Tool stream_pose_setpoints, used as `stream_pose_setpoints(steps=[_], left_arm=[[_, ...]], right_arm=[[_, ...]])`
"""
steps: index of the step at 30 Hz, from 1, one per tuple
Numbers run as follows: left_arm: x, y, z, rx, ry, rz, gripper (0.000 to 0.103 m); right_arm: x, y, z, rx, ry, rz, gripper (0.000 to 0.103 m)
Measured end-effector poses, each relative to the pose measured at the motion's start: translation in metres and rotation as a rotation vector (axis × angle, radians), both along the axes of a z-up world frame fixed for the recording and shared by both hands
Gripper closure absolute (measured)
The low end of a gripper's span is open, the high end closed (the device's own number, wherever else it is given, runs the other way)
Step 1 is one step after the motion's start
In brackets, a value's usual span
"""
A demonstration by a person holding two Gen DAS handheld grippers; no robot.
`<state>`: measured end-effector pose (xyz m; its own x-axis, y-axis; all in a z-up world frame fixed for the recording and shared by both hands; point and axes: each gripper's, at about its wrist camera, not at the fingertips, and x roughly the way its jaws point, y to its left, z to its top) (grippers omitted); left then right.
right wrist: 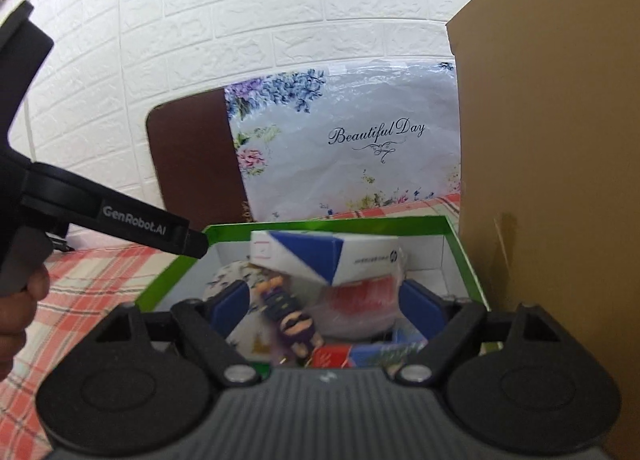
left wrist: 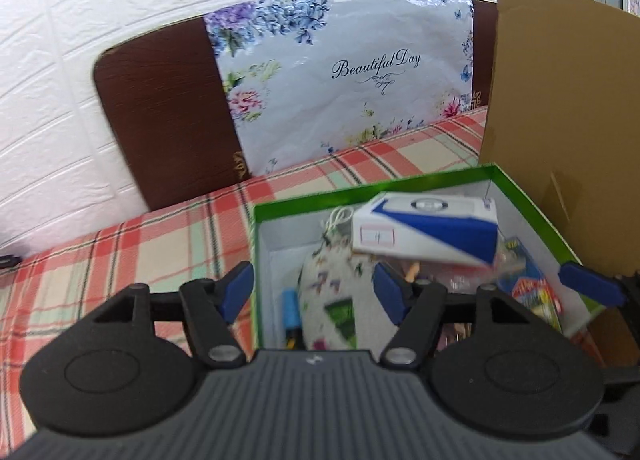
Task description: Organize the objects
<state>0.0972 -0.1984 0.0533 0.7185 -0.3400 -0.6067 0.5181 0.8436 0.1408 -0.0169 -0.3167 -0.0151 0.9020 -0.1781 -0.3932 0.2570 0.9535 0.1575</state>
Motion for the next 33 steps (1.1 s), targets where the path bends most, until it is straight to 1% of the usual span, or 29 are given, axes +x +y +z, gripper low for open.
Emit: stream_pose_setpoints(steps=[4, 9, 10, 12, 15, 17, 21, 23, 29, 33], left_arm=[[-0.021, 0.016, 0.002, 0.007, -0.008, 0.014, 0.033], [-0.045, 0.042, 0.007, -0.015, -0.027, 0.042, 0.025], [-0.049, 0.047, 0.008, -0.017, -0.03, 0.047, 0.022], [-0.057, 0.056, 0.008, -0.019, -0.04, 0.061, 0.02], [-0.068, 0.07, 0.006, -0.023, -0.046, 0.08, 0.013], [-0.075, 0.079, 0.002, -0.022, -0.045, 0.093, 0.008], [-0.084, 0.095, -0.006, -0.009, -0.028, 0.122, 0.004], [-0.086, 0.103, -0.01, -0.01, -0.013, 0.137, 0.0], [-0.086, 0.121, -0.018, -0.019, 0.039, 0.179, 0.0], [-0.085, 0.126, -0.022, -0.017, 0.044, 0.196, 0.0]], right_arm=[[-0.017, 0.011, 0.012, 0.024, -0.002, 0.03, 0.018], [-0.04, 0.022, 0.024, 0.075, -0.019, 0.037, 0.018], [-0.044, 0.025, 0.026, 0.083, -0.023, 0.034, 0.018], [-0.052, 0.029, 0.03, 0.105, -0.03, 0.033, 0.018], [-0.06, 0.035, 0.033, 0.136, -0.037, 0.029, 0.018], [-0.065, 0.04, 0.034, 0.156, -0.041, 0.033, 0.018], [-0.07, 0.052, 0.037, 0.174, -0.043, 0.055, 0.017], [-0.072, 0.058, 0.039, 0.179, -0.048, 0.065, 0.016], [-0.071, 0.072, 0.044, 0.169, -0.052, 0.081, 0.015], [-0.071, 0.076, 0.044, 0.168, -0.05, 0.08, 0.014]])
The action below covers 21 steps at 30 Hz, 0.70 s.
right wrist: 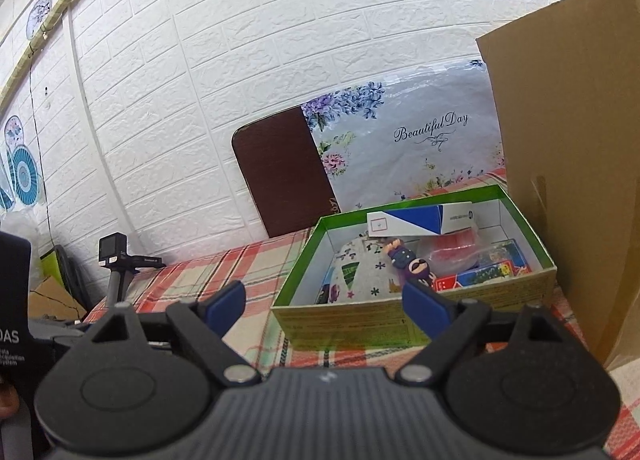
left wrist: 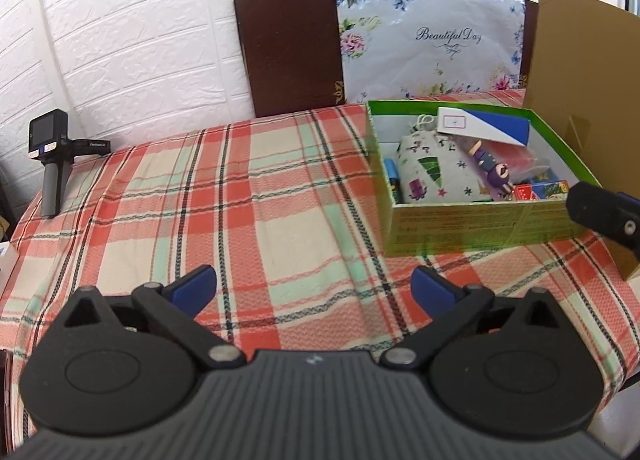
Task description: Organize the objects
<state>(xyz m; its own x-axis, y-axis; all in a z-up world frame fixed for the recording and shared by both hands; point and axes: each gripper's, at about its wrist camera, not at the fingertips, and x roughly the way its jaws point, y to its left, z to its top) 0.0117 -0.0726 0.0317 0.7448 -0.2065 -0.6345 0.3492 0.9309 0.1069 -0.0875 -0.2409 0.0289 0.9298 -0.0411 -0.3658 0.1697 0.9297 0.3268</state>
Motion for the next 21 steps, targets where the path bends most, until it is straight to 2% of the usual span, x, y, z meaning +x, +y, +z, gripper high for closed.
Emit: stream_pose_setpoints(steps=[6, 21], left_arm=[[0.0, -0.004, -0.004, 0.064, -0.01, 0.009, 0.0], [0.0, -0.01, -0.009, 0.08, 0.017, -0.007, 0.0]], right_arm=[[0.001, -0.001, -0.002, 0.019, 0.008, -0.011, 0.012], [0.005, -0.008, -0.012, 0.053, 0.033, -0.046, 0.01]])
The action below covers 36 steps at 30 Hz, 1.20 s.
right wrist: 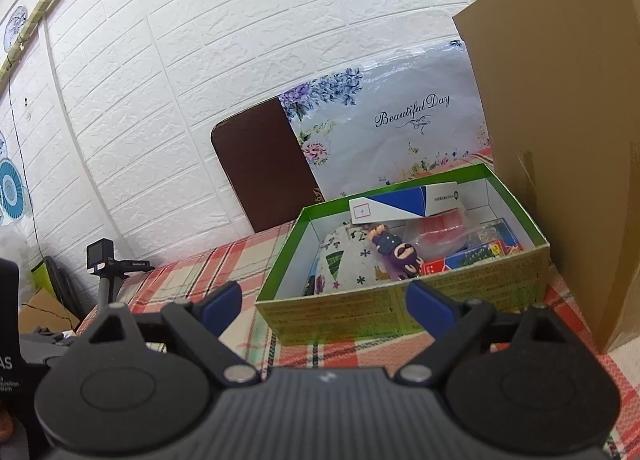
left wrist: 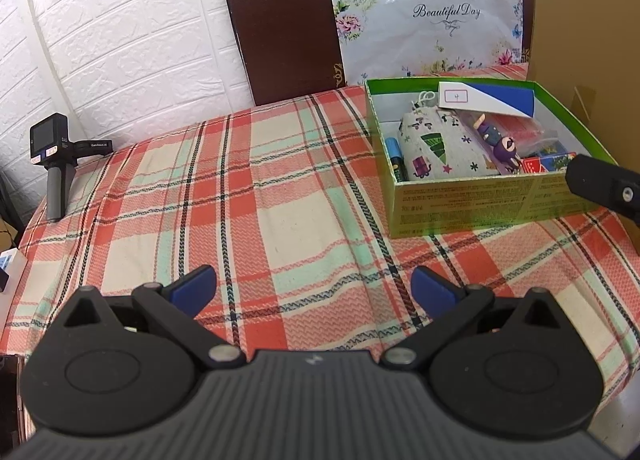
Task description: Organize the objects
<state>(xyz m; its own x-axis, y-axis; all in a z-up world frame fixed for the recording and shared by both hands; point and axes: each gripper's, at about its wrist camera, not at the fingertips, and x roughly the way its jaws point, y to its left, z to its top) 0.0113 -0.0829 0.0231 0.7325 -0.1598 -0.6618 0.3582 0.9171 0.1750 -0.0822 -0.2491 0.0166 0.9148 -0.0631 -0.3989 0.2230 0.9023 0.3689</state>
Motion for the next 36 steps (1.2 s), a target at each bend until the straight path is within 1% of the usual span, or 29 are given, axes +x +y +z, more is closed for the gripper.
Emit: stream_pose_setpoints(steps=[6, 11, 14, 17, 22, 29, 36], left_arm=[[0.001, -0.001, -0.001, 0.009, -0.007, 0.007, 0.0], [0.0, -0.002, 0.001, 0.022, -0.038, 0.035, 0.0], [-0.001, -0.001, 0.004, 0.036, -0.069, 0.058, 0.0], [0.0, 0.0, 0.006, 0.043, -0.084, 0.071, 0.0], [0.001, 0.002, 0.009, 0.016, -0.056, 0.067, 0.0], [-0.002, 0.001, 0.009, 0.016, -0.063, 0.061, 0.0], [-0.002, 0.003, 0.01, -0.002, -0.067, 0.053, 0.0]], right_arm=[[0.001, -0.003, -0.004, 0.012, 0.009, -0.008, 0.009], [0.001, -0.002, -0.005, 0.01, 0.008, -0.016, 0.004], [0.0, 0.003, -0.003, -0.024, -0.002, -0.022, 0.002], [-0.001, 0.008, 0.0, -0.062, -0.02, -0.02, 0.0], [-0.002, 0.01, 0.002, -0.058, -0.031, -0.005, 0.0], [0.001, 0.012, 0.002, -0.048, -0.025, -0.002, 0.0], [0.003, 0.014, -0.001, -0.048, -0.014, 0.001, 0.0]])
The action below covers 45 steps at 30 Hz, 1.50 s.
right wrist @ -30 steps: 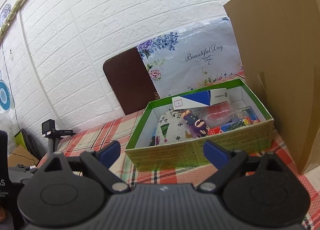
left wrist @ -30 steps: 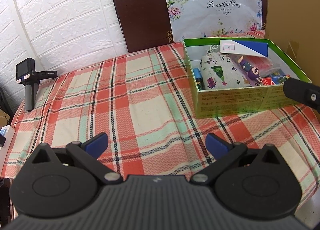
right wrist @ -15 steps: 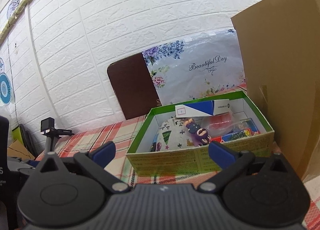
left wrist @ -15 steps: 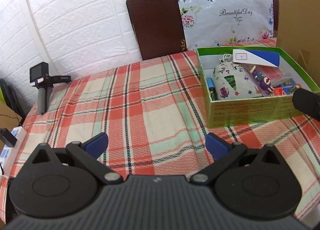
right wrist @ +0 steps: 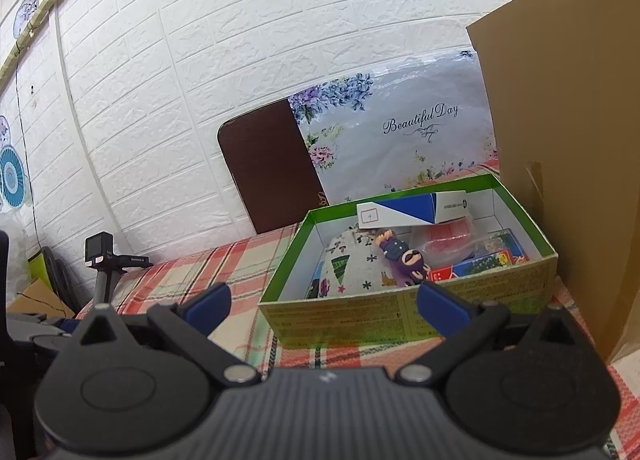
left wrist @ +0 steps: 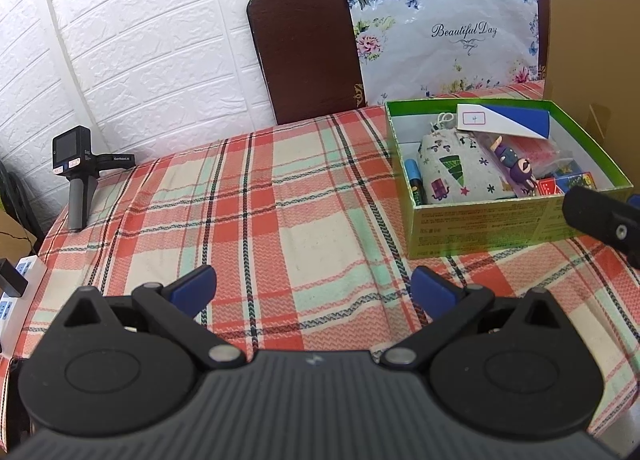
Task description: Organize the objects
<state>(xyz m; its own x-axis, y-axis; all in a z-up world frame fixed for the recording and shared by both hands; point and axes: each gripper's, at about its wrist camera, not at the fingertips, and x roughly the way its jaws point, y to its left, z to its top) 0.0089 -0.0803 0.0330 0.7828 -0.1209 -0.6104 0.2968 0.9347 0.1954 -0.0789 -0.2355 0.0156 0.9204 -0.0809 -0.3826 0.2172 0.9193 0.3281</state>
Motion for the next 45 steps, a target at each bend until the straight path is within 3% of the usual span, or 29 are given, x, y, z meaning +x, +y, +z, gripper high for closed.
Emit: stream_pose_setpoints(steps=[34, 45], left_arm=[[0.004, -0.006, -0.01, 0.027, 0.05, -0.008, 0.0], [0.011, -0.008, -0.02, 0.019, 0.175, -0.027, 0.0]], right_arm=[[0.005, -0.004, -0.015, 0.041, 0.044, -0.031, 0.0], [0.008, -0.007, -0.02, 0.052, 0.058, -0.034, 0.0]])
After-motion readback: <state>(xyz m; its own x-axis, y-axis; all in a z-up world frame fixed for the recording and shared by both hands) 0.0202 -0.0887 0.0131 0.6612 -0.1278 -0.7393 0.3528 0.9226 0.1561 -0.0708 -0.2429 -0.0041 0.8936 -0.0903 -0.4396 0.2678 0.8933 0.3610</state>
